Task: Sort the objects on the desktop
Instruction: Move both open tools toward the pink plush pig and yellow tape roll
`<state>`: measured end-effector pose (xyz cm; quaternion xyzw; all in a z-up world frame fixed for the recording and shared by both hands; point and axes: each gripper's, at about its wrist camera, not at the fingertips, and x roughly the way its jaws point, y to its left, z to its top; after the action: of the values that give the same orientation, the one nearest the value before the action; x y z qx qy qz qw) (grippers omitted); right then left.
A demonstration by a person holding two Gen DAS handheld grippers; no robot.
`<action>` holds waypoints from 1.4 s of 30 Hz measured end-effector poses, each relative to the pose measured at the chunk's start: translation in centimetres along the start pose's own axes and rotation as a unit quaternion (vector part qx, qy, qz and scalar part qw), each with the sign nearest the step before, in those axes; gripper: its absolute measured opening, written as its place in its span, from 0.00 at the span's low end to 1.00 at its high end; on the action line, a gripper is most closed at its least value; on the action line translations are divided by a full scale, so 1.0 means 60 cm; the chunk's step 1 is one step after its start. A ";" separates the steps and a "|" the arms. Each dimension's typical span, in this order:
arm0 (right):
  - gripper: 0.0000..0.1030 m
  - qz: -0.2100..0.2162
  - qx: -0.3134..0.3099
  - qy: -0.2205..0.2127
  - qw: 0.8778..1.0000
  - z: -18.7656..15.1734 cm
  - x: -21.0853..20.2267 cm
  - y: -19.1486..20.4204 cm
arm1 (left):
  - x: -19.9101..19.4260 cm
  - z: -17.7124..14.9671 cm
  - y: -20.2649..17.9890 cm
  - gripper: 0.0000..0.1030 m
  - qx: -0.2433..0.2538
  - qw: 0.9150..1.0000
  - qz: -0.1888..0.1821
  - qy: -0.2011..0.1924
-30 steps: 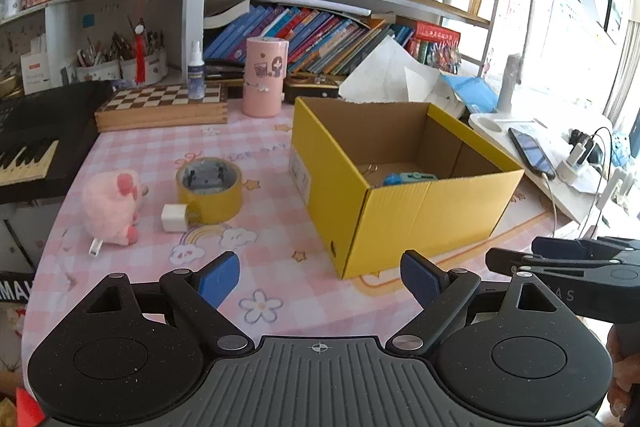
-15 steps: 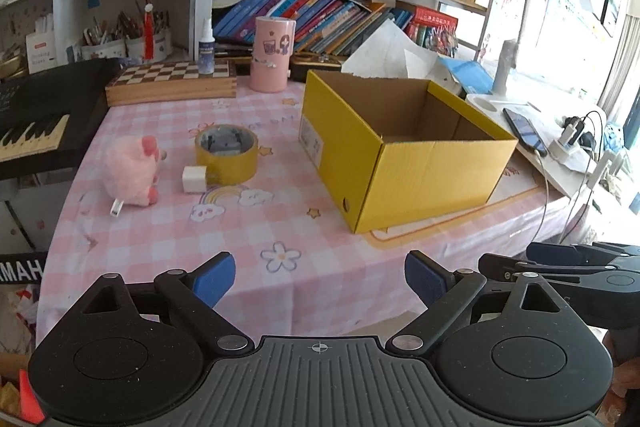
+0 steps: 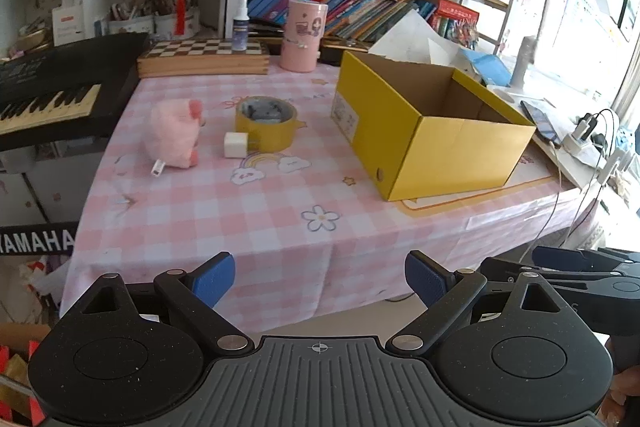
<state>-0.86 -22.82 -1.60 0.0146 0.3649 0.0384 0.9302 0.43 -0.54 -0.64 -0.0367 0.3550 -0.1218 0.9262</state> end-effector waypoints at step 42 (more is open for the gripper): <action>0.68 0.088 -0.116 -0.013 0.989 0.042 0.028 0.184 | -0.060 -0.007 0.129 0.91 -0.049 0.995 0.064 -0.052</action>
<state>1.42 -11.66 -0.26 -0.0605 0.3430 0.1618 0.9233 -0.89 7.87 0.17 -0.0655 0.3133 -0.0429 0.9464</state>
